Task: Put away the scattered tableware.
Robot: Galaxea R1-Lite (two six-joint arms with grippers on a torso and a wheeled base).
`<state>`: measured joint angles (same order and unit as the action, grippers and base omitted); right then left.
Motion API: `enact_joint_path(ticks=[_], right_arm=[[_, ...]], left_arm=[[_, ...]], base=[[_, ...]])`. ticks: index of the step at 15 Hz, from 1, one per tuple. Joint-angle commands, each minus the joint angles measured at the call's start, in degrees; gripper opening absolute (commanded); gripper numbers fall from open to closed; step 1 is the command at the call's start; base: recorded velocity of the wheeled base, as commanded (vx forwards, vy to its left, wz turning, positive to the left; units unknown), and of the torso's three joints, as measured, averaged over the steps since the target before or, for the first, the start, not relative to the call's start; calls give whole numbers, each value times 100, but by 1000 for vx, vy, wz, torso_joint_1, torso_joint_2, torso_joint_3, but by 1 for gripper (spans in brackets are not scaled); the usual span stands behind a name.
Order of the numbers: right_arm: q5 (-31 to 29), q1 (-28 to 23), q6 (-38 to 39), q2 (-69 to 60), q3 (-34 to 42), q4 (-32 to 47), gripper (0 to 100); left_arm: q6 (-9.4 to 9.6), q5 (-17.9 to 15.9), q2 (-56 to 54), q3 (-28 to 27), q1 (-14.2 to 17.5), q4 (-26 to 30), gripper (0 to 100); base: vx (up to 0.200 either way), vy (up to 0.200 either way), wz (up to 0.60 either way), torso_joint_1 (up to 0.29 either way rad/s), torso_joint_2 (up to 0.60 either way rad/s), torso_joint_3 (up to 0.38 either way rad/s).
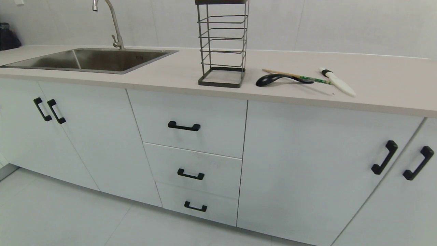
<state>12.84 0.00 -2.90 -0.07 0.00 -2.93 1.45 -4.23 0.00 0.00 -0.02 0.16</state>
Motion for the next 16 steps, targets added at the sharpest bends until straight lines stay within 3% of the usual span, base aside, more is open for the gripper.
enact_joint_path(ticks=[1,14,15,16], right_arm=[[0,0,9,7,0,3,0],[8,0,88,7,0,3,0],[8,0,88,7,0,3,0],[8,0,88,7,0,3,0]], left_arm=[[-4,1,0,0,2,2,100],[-48,10,0,0,2,2,100],[66,-69,0,0,2,-25,100],[330,-87,0,-44,2,-411,100]], base=[[0,0,0,0,0,0],[0,0,0,0,0,0],[0,0,0,0,0,0],[0,0,0,0,0,0]])
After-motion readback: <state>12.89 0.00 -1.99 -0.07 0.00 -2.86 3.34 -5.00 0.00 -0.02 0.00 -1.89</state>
